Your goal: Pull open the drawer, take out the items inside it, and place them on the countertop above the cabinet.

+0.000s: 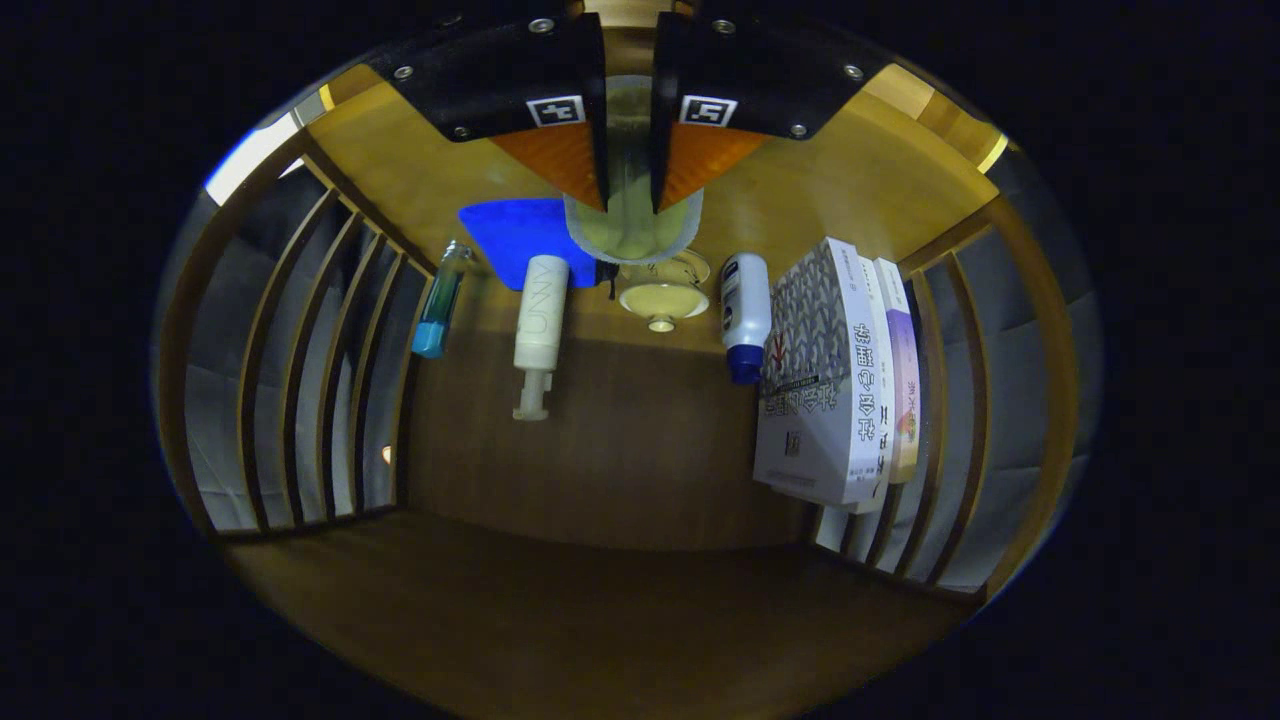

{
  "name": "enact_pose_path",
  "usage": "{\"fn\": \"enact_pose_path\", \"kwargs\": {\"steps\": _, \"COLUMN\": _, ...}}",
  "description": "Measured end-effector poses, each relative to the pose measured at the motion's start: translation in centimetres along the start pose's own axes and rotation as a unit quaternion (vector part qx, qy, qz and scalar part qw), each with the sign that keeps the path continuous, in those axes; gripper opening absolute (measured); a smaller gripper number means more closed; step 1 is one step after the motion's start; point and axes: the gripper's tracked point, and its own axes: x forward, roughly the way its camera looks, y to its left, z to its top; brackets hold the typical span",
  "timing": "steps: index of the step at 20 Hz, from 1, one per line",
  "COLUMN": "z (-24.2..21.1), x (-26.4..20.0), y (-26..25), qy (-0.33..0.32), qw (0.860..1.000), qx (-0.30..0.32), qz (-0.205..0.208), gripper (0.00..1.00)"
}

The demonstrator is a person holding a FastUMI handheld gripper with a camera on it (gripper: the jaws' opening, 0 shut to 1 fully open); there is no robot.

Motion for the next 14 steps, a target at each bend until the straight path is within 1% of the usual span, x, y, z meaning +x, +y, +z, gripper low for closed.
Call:
{"fn": "enact_pose_path", "kwargs": {"steps": 4, "z": 0.0, "x": 0.7, "y": -0.5, "qy": -0.005, "qw": 1.0, "qx": 0.014, "qz": -0.001, "gripper": 0.24}}
{"fn": "enact_pose_path", "kwargs": {"steps": 5, "z": 0.1, "x": 0.8, "y": -0.5, "qy": -0.007, "qw": 1.0, "qx": 0.02, "qz": 0.002, "gripper": 0.25}}
{"fn": "enact_pose_path", "kwargs": {"steps": 6, "z": 0.5, "x": 0.5, "y": -0.1, "qy": -0.015, "qw": 0.999, "qx": 0.027, "qz": 0.013, "gripper": 0.26}}
{"fn": "enact_pose_path", "kwargs": {"steps": 7, "z": 0.6, "x": 0.8, "y": 0.2, "qy": -0.025, "qw": 0.999, "qx": 0.033, "qz": 0.022, "gripper": 0.3}}
{"fn": "enact_pose_path", "kwargs": {"steps": 9, "z": 2.0, "x": -0.1, "y": 0.4, "qy": -0.046, "qw": 0.998, "qx": 0.038, "qz": 0.033, "gripper": 0.38}}
{"fn": "enact_pose_path", "kwargs": {"steps": 11, "z": 2.9, "x": -1.6, "y": 0.7, "qy": -0.067, "qw": 0.995, "qx": 0.053, "qz": 0.044, "gripper": 0.66}}
{"fn": "enact_pose_path", "kwargs": {"steps": 13, "z": 3.6, "x": -4.1, "y": 0.8, "qy": -0.084, "qw": 0.992, "qx": 0.082, "qz": 0.05, "gripper": 0.94}}
{"fn": "enact_pose_path", "kwargs": {"steps": 14, "z": 4.0, "x": -5.7, "y": 0.7, "qy": -0.096, "qw": 0.989, "qx": 0.099, "qz": 0.048, "gripper": 0.95}}
